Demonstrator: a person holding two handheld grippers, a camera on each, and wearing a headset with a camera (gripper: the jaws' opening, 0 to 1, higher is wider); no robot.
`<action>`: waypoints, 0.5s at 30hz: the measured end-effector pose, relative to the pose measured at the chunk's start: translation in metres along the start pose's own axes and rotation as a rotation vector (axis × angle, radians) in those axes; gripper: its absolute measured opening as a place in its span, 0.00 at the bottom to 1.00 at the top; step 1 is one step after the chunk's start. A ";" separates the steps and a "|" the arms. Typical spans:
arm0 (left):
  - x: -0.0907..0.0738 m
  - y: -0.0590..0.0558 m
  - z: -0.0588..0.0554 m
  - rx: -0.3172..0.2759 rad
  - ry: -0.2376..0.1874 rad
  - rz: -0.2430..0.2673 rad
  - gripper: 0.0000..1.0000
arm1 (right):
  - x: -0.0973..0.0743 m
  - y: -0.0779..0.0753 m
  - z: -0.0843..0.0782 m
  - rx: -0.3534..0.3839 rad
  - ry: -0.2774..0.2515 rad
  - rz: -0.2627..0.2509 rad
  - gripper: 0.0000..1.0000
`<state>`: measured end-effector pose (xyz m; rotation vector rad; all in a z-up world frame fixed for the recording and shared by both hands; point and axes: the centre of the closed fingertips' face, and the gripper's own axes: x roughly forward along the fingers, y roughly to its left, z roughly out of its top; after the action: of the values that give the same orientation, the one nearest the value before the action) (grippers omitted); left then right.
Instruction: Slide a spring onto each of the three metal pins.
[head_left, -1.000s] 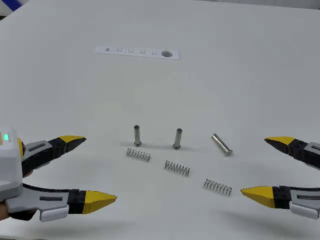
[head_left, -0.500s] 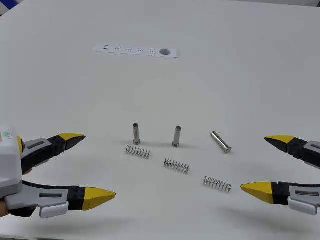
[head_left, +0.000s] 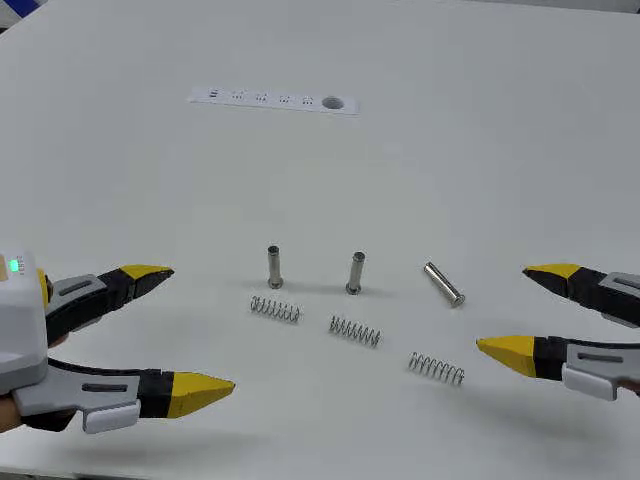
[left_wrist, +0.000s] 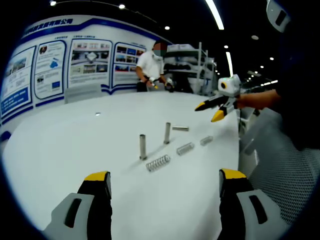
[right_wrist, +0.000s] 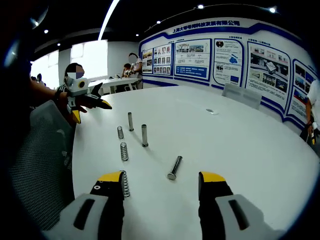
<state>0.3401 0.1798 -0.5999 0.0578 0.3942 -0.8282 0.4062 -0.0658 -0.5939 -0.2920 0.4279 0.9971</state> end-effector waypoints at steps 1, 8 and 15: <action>0.000 0.000 -0.001 -0.001 0.002 0.001 0.91 | 0.002 -0.001 0.001 -0.001 0.007 -0.003 0.60; -0.001 -0.002 -0.002 -0.004 0.005 0.002 0.89 | 0.015 -0.012 0.009 0.008 0.031 -0.027 0.52; -0.001 -0.002 -0.001 -0.005 0.002 0.004 0.89 | 0.032 -0.023 0.012 0.004 0.078 -0.054 0.42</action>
<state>0.3381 0.1795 -0.6008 0.0544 0.3981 -0.8236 0.4436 -0.0489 -0.5969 -0.3380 0.4909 0.9341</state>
